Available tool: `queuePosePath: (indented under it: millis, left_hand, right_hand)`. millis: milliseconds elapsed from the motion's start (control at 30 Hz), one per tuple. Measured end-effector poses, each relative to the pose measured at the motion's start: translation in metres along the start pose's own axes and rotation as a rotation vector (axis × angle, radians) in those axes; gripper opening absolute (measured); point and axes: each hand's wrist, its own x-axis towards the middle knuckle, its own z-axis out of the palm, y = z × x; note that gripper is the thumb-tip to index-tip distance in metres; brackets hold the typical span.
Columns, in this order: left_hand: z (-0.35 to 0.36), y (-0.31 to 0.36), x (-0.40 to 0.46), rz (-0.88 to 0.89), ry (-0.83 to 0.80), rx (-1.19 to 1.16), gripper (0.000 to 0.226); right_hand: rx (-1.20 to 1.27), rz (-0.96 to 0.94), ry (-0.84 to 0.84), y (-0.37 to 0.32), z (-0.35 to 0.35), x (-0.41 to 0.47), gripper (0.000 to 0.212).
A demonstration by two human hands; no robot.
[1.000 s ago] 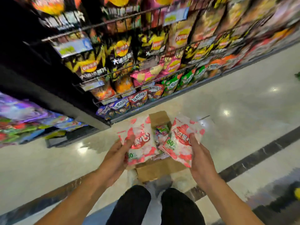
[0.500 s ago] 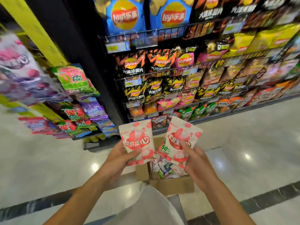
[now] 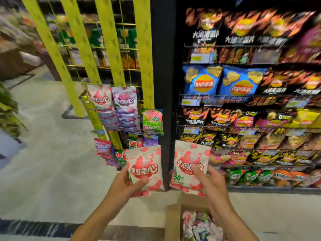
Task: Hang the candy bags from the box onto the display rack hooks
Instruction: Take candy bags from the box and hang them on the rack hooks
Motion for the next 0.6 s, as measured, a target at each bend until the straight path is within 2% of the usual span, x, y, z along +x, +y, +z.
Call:
queuePosePath:
  millis: [233,367,500,600]
  left_hand:
    - [-0.139,0.056,0.021,0.243,0.045,0.008,0.061]
    - [-0.226,0.086,0.031,0.333,0.11,0.01,0.072]
    - [-0.285,0.109,0.041,0.402,0.12,0.02,0.063]
    - [-0.307,0.121,0.055,0.432,0.113,0.032,0.063]
  right_hand:
    - [-0.099,-0.195,-0.037,-0.048,0.13,0.01,0.035]
    - [-0.166,-0.285,-0.074,-0.064,0.213,0.02,0.036]
    - [-0.177,-0.318,-0.102,-0.078,0.273,0.029,0.029]
    - [-0.187,-0.349,-0.089,-0.088,0.299,0.037,0.045]
